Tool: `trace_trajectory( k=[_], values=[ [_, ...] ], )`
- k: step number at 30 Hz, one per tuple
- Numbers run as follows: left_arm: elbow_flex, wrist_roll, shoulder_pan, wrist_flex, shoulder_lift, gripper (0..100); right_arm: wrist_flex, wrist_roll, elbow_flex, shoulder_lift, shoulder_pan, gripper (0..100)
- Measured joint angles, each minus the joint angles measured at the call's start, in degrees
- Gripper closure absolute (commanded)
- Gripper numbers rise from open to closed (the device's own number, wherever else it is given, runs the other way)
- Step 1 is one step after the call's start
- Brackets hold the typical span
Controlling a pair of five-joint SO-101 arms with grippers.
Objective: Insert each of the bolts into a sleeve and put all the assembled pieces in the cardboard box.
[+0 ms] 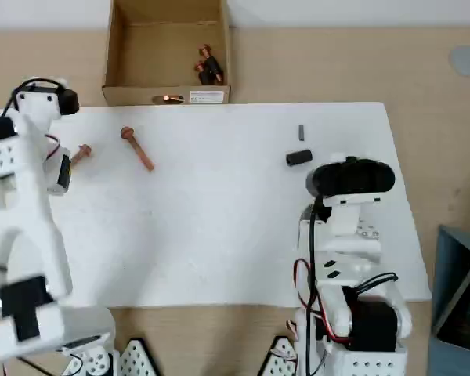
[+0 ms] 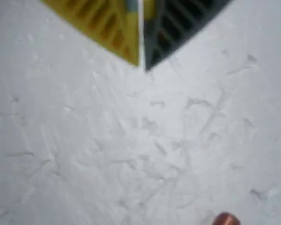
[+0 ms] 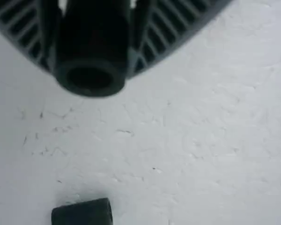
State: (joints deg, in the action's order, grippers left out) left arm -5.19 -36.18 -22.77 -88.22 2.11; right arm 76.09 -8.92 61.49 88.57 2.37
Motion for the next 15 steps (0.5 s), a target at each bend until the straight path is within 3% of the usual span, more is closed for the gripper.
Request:
trace_trajectory(
  k=[3, 8, 15],
  values=[
    [8.53, -3.43, 0.00, -3.43, -6.86, 99, 0.00, 0.00, 0.00, 0.00, -0.09, 98.9],
    [24.44, -9.67, -1.14, -7.56, -15.74, 88, 0.00, 0.00, 0.00, 0.18, -0.09, 98.9],
    [36.84, -17.67, -2.20, -10.29, -24.97, 88, 0.00, 0.00, 0.00, 0.18, -0.09, 98.9]
  ],
)
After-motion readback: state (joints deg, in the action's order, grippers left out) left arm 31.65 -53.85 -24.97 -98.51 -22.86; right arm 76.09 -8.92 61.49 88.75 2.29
